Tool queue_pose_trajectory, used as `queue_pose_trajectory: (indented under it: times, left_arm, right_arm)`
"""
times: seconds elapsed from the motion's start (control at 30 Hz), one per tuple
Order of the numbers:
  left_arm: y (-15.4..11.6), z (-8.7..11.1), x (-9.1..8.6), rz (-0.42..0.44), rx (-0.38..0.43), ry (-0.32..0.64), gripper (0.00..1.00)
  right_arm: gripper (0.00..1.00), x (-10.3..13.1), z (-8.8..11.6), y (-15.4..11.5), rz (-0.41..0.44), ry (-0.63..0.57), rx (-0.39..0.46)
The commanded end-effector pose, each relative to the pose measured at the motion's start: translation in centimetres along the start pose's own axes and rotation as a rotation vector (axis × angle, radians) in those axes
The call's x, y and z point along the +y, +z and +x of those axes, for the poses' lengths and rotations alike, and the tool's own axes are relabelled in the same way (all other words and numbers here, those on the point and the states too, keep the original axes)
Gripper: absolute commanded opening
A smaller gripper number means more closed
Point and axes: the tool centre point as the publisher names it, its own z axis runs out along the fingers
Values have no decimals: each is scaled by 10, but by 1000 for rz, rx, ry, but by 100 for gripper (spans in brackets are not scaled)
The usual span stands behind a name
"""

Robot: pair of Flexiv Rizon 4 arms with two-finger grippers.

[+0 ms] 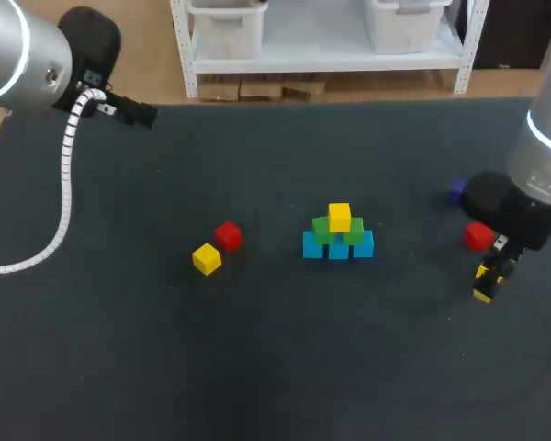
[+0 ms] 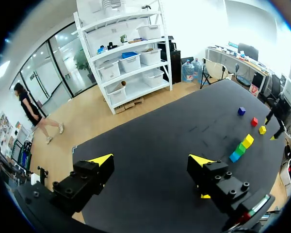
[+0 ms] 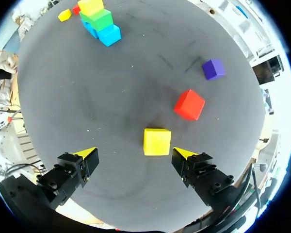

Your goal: Place the blue cubes, place green cubes on the blue cubes, place the yellow cubes on the green cubes, then place the red cubes on the yellow cubes, and place purple cube on the red cubes.

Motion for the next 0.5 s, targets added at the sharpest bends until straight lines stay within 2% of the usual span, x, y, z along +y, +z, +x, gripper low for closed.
queue_pose_trajectory:
  times: [0.03, 0.5]
  left_arm:
    - [1, -1, 1, 3, 0, 0, 100]
    - [1, -1, 1, 3, 0, 0, 100]
  right_arm:
    - [100, -6, -5, 4, 5, -13, 2]
    - [100, -21, -24, 25, 0, -54, 57]
